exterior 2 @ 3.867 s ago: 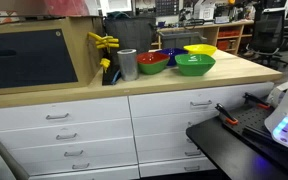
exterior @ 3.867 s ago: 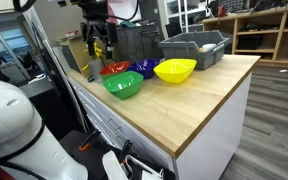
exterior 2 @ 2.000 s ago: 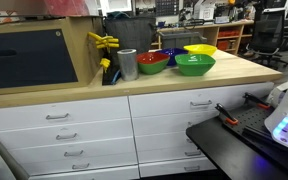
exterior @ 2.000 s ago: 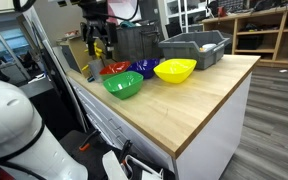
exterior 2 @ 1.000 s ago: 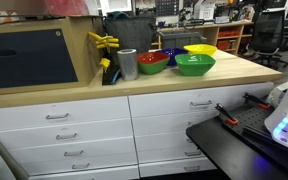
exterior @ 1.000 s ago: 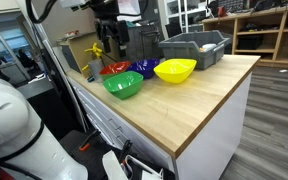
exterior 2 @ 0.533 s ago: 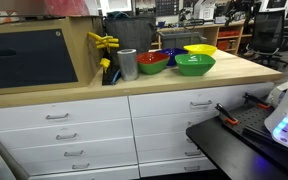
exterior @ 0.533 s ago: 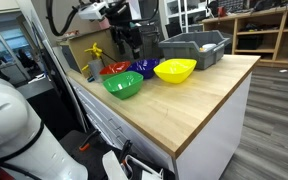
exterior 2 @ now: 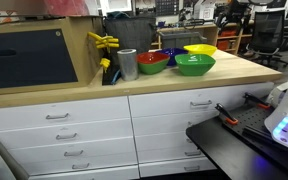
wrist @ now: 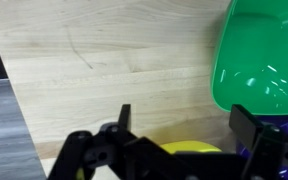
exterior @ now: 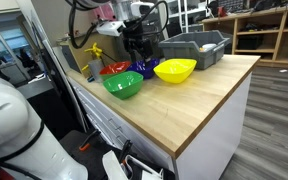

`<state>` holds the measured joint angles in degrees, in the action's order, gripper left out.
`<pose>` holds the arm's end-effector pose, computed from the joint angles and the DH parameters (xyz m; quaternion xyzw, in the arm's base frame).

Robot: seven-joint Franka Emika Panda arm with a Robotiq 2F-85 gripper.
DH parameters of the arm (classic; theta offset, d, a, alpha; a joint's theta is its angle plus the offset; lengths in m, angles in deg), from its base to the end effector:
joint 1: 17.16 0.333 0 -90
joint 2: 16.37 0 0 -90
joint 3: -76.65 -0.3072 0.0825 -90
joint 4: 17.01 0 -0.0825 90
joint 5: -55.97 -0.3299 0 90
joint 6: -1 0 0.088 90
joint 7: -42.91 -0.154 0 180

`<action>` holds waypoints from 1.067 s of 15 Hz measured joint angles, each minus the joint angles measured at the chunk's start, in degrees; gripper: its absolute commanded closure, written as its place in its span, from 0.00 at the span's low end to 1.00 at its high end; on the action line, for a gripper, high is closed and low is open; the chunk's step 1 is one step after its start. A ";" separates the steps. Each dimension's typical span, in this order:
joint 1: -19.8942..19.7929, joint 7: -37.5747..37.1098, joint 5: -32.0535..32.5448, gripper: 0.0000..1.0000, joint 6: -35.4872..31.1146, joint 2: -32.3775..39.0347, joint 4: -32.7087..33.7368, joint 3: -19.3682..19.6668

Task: Pick up the green bowl on the right and place it in the orange bowl then move the bowls to the right.

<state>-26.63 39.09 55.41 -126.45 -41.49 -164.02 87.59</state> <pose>0.3484 -0.1272 0.3944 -0.9767 0.2053 -0.0504 0.0378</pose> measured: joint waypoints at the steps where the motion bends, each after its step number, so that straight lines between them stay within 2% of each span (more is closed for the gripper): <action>1: 0.06 0.00 -0.35 0.00 -0.82 1.07 0.00 -0.12; 16: 3.90 0.02 -8.35 0.00 -13.06 15.99 0.64 -3.84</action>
<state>-22.73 39.11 47.06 -139.52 -25.49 -163.38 83.75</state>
